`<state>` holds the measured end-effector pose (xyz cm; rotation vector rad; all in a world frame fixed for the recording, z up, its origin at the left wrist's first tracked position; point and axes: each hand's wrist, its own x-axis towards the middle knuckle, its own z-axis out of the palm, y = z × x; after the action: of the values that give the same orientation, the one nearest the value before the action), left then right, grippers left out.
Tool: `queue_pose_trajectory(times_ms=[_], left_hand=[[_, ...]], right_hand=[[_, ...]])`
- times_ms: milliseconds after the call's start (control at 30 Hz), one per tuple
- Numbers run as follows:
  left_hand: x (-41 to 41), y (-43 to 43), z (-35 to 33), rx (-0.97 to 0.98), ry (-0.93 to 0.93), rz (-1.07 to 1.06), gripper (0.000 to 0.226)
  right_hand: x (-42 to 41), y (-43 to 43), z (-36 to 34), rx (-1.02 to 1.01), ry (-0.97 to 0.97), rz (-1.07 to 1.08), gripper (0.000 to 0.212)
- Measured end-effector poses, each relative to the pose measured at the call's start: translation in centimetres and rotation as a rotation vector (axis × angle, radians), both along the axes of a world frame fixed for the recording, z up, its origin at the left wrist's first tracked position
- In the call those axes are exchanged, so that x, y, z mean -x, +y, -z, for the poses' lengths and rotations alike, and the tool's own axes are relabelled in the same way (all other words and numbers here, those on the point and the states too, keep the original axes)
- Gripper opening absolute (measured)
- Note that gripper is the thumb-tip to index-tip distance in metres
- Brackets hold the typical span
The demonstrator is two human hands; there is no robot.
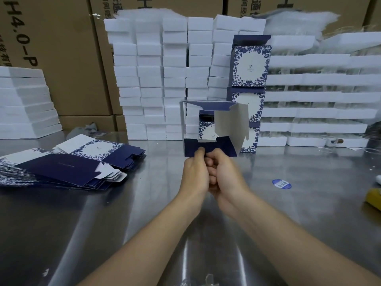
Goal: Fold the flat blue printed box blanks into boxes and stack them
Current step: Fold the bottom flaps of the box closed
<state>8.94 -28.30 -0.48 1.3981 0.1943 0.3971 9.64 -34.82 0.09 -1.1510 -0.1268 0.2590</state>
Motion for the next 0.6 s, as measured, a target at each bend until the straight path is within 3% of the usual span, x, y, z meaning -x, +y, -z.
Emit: queue_pose_trajectory(times_ms=[267,467,600], left_hand=[[0.0,-0.5,-0.2,0.016,-0.019,0.069,0.076],[0.1,0.1,0.1,-0.053,-0.041,0.045,0.066],[-0.1,0.9,0.3,-0.079,-0.048,0.037,0.045]], right_hand=[[-0.3,-0.8,-0.4,0.0,-0.021,-0.035,0.042],[-0.3,-0.5,-0.3,0.078,-0.068,-0.012,0.035],[-0.6,-0.7,-0.2,0.078,-0.032,0.038,0.034]])
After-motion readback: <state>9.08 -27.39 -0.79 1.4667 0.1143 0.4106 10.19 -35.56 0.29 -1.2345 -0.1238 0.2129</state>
